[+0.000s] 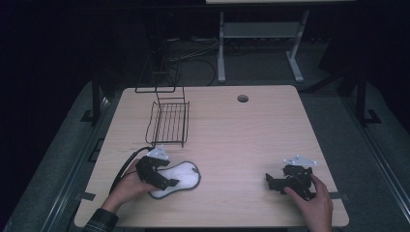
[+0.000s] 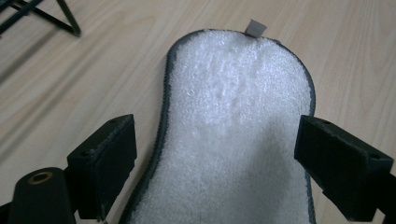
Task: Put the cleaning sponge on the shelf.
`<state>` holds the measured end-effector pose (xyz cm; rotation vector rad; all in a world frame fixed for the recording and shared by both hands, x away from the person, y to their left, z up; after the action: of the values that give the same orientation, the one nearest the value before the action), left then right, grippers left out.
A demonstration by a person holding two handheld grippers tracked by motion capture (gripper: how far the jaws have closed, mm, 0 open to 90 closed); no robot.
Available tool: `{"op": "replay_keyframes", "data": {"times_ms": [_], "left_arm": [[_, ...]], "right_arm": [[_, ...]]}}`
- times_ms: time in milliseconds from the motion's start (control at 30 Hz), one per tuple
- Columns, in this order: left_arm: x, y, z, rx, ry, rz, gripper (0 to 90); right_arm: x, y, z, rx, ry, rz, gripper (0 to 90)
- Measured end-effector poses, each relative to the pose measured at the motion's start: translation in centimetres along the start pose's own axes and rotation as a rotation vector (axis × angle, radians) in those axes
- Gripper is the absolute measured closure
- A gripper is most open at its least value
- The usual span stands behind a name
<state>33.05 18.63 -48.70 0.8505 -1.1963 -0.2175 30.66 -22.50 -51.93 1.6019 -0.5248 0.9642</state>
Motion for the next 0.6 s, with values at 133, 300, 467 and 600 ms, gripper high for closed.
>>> {"op": "replay_keyframes", "data": {"times_ms": [133,300,467,600], "left_arm": [[-0.52,-0.56,-0.01,-0.015,0.004,-0.014,12.4],[-0.68,-0.75,-0.1,-0.024,0.0,-0.016,12.3],[-0.72,-0.9,0.05,-0.023,-0.009,-0.02,12.3],[-0.66,-1.01,0.16,-0.008,-0.022,-0.035,12.4]], "right_arm": [[0.0,0.0,0.0,0.0,0.001,0.0,0.0],[0.0,0.0,0.0,0.0,0.001,0.0,0.0],[-0.01,0.01,0.0,0.0,0.001,0.0,0.0],[-0.01,0.01,0.0,0.001,0.001,0.0,0.0]]}}
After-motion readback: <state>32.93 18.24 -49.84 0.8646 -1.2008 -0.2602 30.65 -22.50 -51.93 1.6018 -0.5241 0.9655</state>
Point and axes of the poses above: each handheld gripper's, and its own axes: y roughly backward along the jaws, x roughly out of its top, z roughly to its right, the point moved 5 cm from there along -y, roughly forward along the jaws, and after that the axes turned 10 degrees about z, right-handed, at the moved point
